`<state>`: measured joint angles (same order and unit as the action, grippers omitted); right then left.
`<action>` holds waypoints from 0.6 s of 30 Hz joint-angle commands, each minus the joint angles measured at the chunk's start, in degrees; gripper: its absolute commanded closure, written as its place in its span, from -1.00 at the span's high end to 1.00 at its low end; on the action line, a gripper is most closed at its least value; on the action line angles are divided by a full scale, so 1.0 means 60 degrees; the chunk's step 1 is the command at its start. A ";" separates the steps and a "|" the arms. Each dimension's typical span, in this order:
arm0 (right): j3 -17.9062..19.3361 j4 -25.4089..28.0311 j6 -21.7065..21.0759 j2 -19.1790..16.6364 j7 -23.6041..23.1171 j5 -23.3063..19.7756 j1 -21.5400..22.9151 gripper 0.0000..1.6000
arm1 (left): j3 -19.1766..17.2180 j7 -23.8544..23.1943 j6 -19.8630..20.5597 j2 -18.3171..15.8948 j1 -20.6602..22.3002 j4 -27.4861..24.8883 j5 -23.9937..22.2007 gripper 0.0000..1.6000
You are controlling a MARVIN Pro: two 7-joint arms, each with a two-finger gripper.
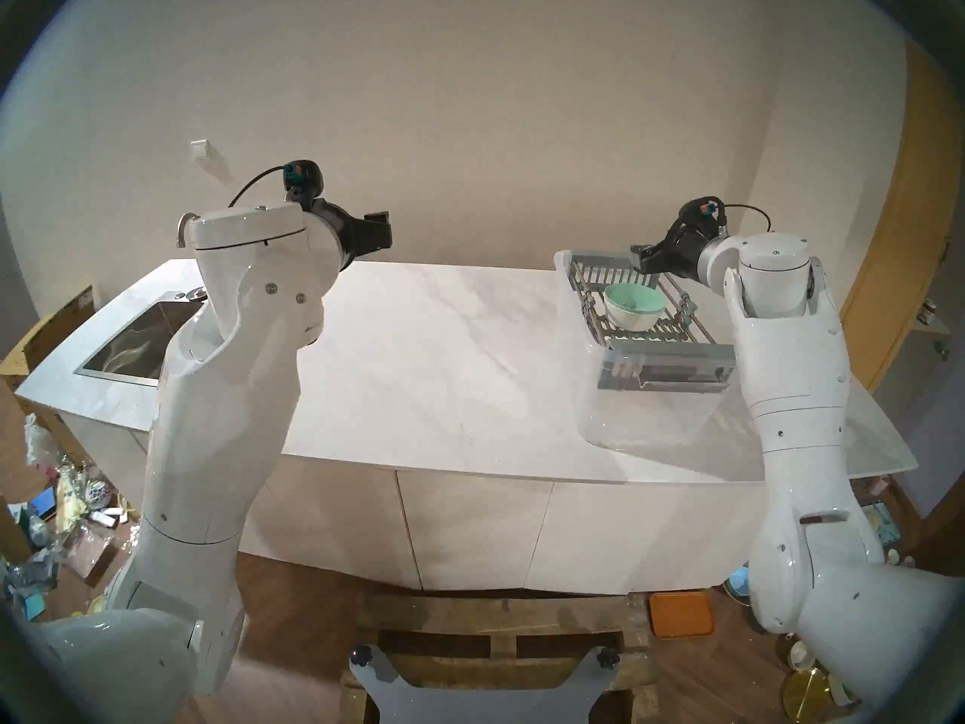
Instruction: Place the plate or bowl neatly into the plate slot of the drying rack
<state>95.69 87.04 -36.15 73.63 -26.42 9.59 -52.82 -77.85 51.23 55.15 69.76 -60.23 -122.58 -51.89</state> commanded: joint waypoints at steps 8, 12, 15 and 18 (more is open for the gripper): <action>0.1656 0.0549 0.0315 0.0080 0.0937 -0.0404 -0.0200 1.00 | -0.0066 0.0594 -0.0025 0.0035 0.0194 -0.0211 0.0071 1.00; 0.2066 0.0603 0.0532 0.0310 0.1074 -0.0418 -0.0220 1.00 | -0.0053 0.0663 -0.0025 0.0036 0.0203 -0.0214 0.0036 1.00; 0.2446 0.0907 0.0807 0.0761 0.1398 -0.0528 -0.0563 1.00 | -0.0043 0.0714 -0.0025 0.0032 0.0211 -0.0216 0.0001 1.00; 0.2699 0.1151 0.1009 0.1147 0.1553 -0.0568 -0.0753 1.00 | -0.0045 0.0701 -0.0025 0.0030 0.0210 -0.0215 0.0005 1.00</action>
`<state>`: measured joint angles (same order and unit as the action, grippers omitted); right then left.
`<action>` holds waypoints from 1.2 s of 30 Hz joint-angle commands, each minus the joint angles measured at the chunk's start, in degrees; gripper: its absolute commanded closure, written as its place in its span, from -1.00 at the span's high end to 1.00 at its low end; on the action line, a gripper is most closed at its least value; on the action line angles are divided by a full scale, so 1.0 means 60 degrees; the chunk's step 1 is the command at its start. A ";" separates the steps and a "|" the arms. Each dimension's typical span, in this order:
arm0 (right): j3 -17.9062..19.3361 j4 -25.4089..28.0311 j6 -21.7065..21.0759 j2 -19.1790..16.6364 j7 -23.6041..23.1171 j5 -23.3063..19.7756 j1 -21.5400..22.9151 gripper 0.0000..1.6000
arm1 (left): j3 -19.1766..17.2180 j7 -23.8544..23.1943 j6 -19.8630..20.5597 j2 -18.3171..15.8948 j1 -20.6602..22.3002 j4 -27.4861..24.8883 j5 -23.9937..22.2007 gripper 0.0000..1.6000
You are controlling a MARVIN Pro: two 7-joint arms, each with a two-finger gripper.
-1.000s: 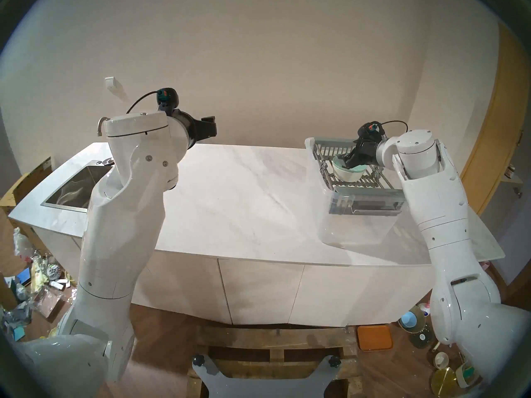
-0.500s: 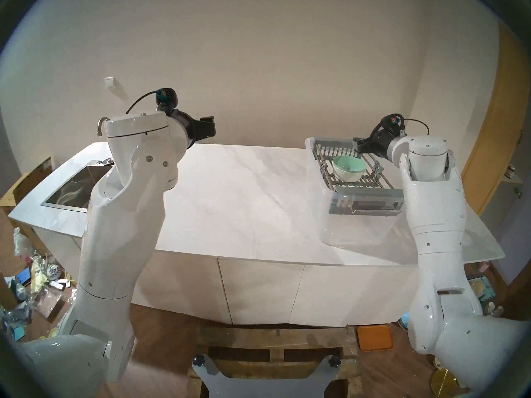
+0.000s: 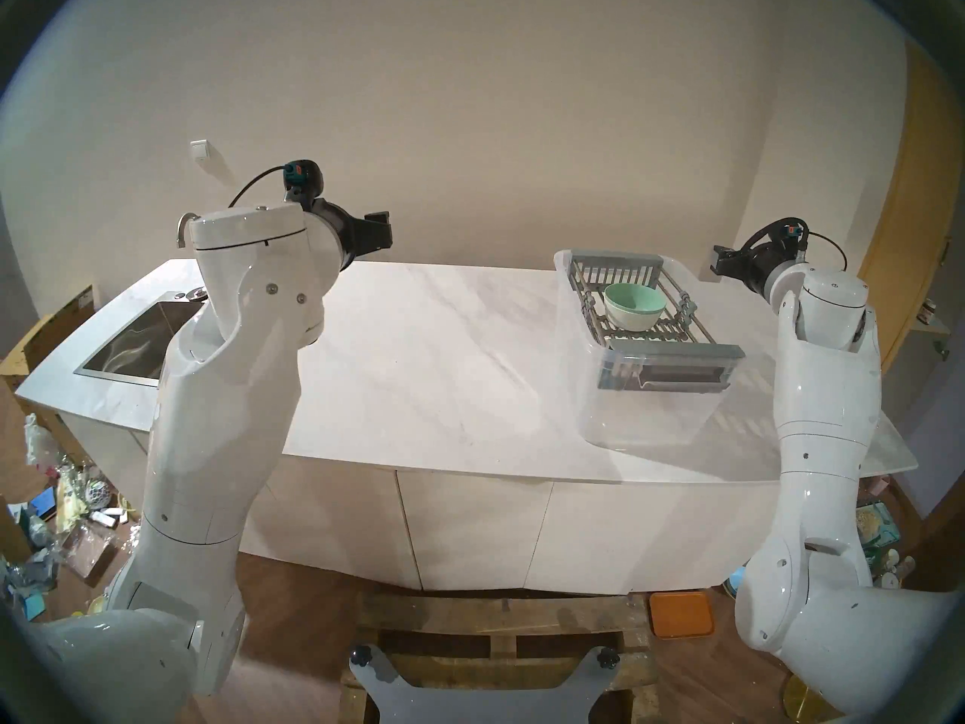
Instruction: Place the plate or bowl neatly into the plate slot of the drying rack
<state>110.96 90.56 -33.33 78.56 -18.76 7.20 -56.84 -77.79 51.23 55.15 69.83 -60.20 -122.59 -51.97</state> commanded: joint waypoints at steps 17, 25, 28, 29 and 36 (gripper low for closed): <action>0.1217 -0.0063 0.1882 0.0473 0.0816 0.0203 -0.0437 1.00 | -0.0048 0.0740 -0.0025 0.0018 0.0210 -0.0215 -0.0004 1.00; 0.1344 -0.0154 0.3068 0.0655 0.0630 0.0017 -0.0786 1.00 | -0.0040 0.0781 -0.0025 0.0006 0.0219 -0.0216 -0.0048 1.00; 0.1368 -0.0213 0.3261 0.0666 0.0597 0.0005 -0.0786 1.00 | -0.0034 0.0814 -0.0025 0.0002 0.0225 -0.0217 -0.0072 1.00; 0.1371 -0.0220 0.3281 0.0665 0.0591 0.0001 -0.0786 1.00 | -0.0034 0.0813 -0.0025 0.0001 0.0225 -0.0217 -0.0073 1.00; 0.1386 -0.0247 0.3351 0.0667 0.0559 -0.0009 -0.0783 1.00 | -0.0037 0.0799 -0.0025 0.0000 0.0223 -0.0216 -0.0068 1.00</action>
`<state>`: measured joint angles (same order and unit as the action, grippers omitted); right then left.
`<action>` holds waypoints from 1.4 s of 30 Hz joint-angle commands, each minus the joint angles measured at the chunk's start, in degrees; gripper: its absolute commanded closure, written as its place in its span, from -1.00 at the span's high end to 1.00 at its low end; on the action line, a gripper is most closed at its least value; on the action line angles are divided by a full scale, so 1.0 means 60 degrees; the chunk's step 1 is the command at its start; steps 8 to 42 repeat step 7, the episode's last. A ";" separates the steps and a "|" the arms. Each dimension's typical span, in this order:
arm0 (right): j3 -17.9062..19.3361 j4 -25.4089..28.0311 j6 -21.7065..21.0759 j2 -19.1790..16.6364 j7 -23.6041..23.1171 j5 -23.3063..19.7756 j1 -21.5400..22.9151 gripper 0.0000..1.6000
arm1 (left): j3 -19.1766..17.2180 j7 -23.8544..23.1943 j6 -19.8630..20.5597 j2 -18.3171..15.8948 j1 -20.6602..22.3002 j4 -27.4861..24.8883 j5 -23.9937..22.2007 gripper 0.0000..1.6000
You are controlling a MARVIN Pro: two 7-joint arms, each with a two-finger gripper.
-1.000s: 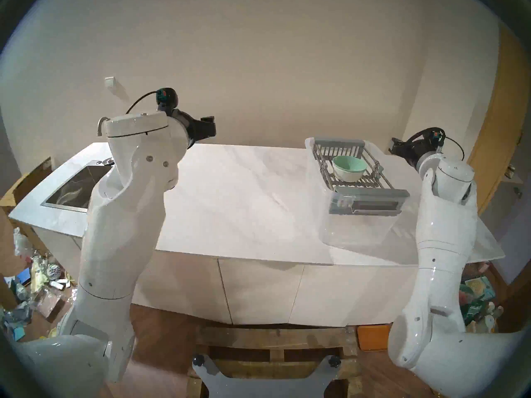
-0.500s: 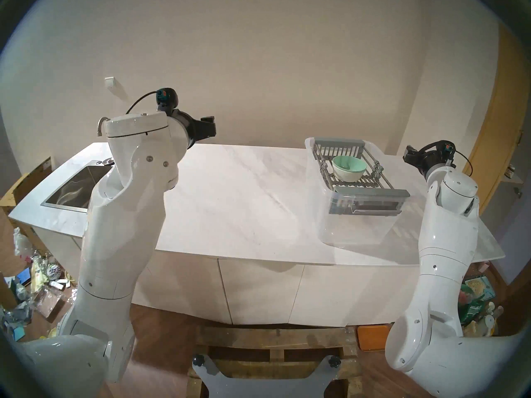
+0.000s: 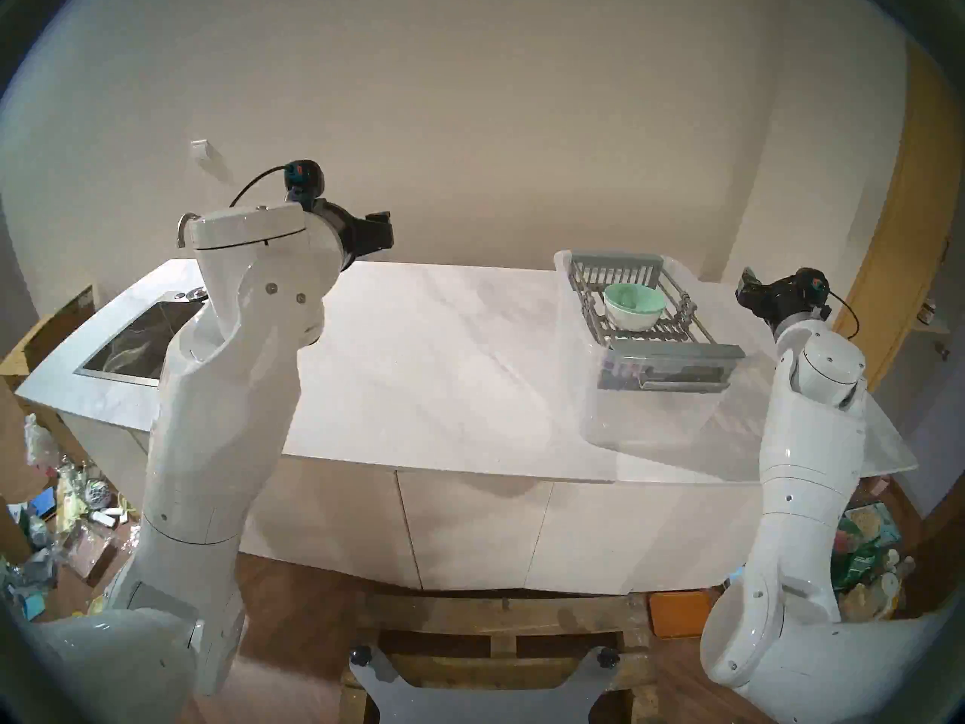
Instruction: Place the plate or bowl neatly into the plate slot of the drying rack
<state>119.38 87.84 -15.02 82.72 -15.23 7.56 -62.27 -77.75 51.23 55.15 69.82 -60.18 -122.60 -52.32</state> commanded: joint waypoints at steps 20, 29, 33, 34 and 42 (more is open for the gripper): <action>-0.0011 0.0198 0.0332 -0.0026 -0.0042 -0.0072 0.0122 1.00 | -0.0044 0.0794 -0.0025 0.0003 0.0219 -0.0214 -0.0007 1.00; -0.0011 0.0198 0.0332 -0.0026 -0.0042 -0.0072 0.0122 1.00 | -0.0044 0.0794 -0.0025 0.0003 0.0219 -0.0214 -0.0007 1.00; -0.0011 0.0198 0.0332 -0.0026 -0.0042 -0.0072 0.0122 1.00 | -0.0044 0.0794 -0.0025 0.0003 0.0219 -0.0214 -0.0007 1.00; -0.0011 0.0198 0.0332 -0.0026 -0.0042 -0.0072 0.0122 1.00 | -0.0044 0.0794 -0.0025 0.0003 0.0219 -0.0214 -0.0007 1.00; -0.0011 0.0198 0.0332 -0.0026 -0.0042 -0.0072 0.0122 1.00 | -0.0044 0.0794 -0.0025 0.0003 0.0219 -0.0214 -0.0007 1.00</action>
